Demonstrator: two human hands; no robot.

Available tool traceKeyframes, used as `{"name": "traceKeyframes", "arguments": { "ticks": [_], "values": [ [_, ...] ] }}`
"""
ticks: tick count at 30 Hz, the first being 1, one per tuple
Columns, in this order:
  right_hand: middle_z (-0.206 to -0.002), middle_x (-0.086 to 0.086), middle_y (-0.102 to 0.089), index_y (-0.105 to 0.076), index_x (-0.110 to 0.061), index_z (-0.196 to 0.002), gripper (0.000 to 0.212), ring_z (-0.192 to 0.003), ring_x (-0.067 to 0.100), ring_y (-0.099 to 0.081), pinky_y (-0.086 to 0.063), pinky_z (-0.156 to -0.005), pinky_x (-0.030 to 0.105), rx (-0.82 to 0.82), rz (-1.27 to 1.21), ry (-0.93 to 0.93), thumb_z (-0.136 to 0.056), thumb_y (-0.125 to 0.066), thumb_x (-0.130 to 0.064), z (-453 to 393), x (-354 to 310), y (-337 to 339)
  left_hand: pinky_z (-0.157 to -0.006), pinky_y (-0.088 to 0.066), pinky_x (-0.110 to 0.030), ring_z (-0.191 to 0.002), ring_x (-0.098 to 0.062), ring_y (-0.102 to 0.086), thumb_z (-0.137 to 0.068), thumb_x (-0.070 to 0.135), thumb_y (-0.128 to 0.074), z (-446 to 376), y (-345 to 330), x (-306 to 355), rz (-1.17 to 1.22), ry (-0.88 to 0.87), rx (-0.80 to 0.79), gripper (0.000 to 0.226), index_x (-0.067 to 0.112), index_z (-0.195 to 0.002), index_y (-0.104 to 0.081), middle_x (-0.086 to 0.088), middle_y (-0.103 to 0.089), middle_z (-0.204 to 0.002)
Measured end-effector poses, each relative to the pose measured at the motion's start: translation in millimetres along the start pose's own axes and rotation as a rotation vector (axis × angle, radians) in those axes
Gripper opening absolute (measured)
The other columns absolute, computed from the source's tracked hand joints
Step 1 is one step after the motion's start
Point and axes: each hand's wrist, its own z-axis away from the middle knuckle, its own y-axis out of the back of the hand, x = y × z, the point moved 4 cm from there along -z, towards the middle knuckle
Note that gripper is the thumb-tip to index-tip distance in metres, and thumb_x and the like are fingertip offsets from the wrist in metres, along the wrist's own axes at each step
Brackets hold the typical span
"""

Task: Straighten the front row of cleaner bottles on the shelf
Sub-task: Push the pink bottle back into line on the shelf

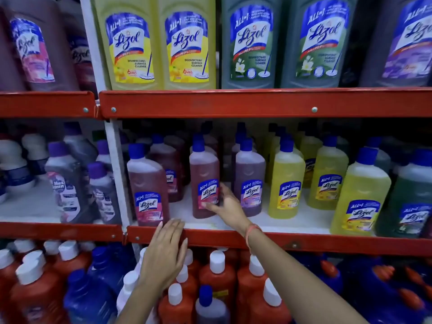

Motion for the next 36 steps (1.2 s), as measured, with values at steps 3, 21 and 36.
{"name": "traceKeyframes", "arguments": {
  "ticks": [3, 21, 36],
  "values": [
    [-0.138, 0.013, -0.063, -0.04, -0.01, -0.149, 0.083, -0.122, 0.026, -0.063, -0.048, -0.1, 0.028, 0.011, -0.084, -0.073, -0.081, -0.086, -0.021, -3.3, -3.7, -0.6, -0.117, -0.014, -0.031, -0.129, -0.02, -0.047, -0.093, 0.038, -0.038, -1.7, 1.4, -0.5, 0.035, 0.003, -0.001, 0.052, 0.007, -0.132, -0.051, -0.009, -0.057, -0.134],
    [-0.132, 0.011, -0.07, -0.057, -0.008, -0.137, 0.069, -0.12, 0.026, -0.067, -0.053, -0.105, 0.036, -0.083, -0.017, -0.145, -0.079, -0.088, -0.027, 8.9, -7.1, 6.9, -0.118, -0.011, -0.027, -0.133, -0.02, -0.042, -0.092, 0.047, -0.04, 0.6, -0.2, 4.5, 0.079, 0.027, -0.015, 0.061, 0.006, -0.137, -0.045, -0.01, -0.051, -0.14],
    [-0.126, 0.011, -0.074, -0.064, -0.006, -0.128, 0.07, -0.115, 0.024, -0.071, -0.057, -0.102, 0.038, -0.03, 0.105, -0.051, -0.072, -0.092, -0.036, 45.4, -14.3, 12.7, -0.117, -0.006, -0.029, -0.138, -0.022, -0.033, -0.09, 0.058, -0.033, 1.4, 1.3, 12.5, -0.005, 0.04, -0.045, 0.076, 0.001, -0.14, -0.038, -0.015, -0.044, -0.145]
  ]
}}
